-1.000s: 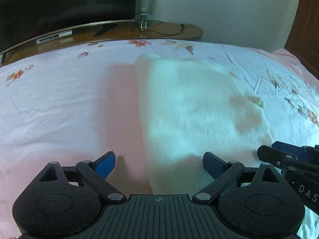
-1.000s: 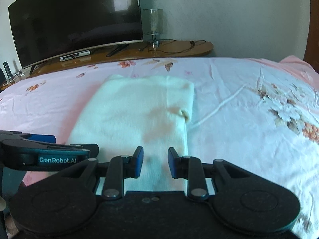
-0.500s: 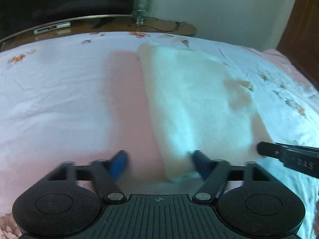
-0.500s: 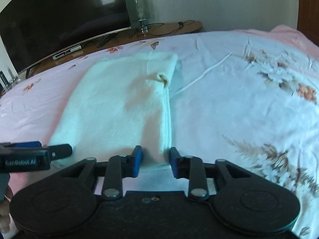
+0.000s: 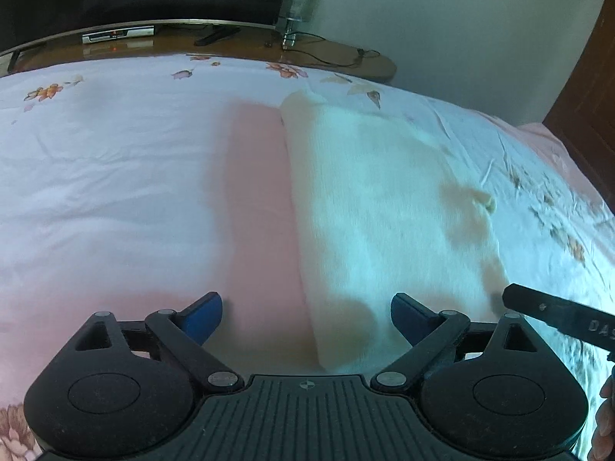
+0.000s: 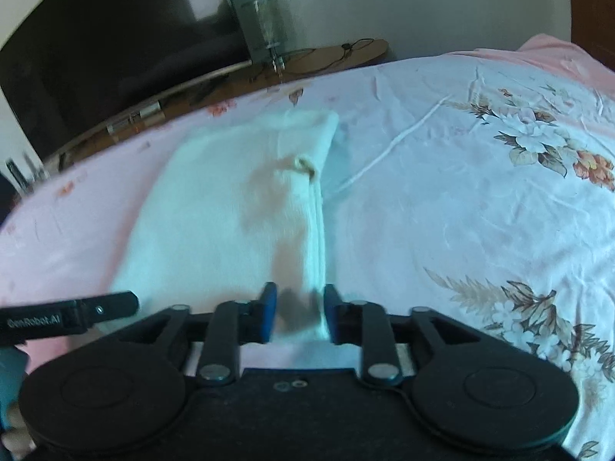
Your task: Fold small clothes
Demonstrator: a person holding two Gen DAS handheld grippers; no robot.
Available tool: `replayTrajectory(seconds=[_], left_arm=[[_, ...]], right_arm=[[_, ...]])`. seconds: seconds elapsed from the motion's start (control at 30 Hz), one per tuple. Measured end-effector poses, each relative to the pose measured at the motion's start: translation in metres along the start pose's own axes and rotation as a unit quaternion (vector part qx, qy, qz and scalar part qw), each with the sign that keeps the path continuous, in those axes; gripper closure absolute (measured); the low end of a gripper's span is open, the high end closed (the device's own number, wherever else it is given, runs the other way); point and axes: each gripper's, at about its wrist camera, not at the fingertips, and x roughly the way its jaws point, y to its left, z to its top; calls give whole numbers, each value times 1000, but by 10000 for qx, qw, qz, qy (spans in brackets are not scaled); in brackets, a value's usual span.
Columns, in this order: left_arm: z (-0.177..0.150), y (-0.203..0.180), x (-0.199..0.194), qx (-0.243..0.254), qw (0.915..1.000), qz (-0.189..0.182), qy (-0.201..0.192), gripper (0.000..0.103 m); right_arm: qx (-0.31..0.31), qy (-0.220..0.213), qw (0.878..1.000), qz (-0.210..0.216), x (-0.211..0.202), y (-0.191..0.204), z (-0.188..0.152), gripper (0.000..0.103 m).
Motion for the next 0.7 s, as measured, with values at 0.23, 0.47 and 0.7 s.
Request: replayTrajectory(seconds=[0.23,0.47,0.7], left_arm=[[29,2,20,-361,9992,-163,-11,9],[49,14,61,-876,9950,-418,222,9],[56,10,77,-799,9943,-709,66,37]], right_arm=[[169,-121,9997,82,12,-7,29,39],[771,244,9944,682,61,-25,53,34],[1042,414,9858,1251,101,-38,62,50]])
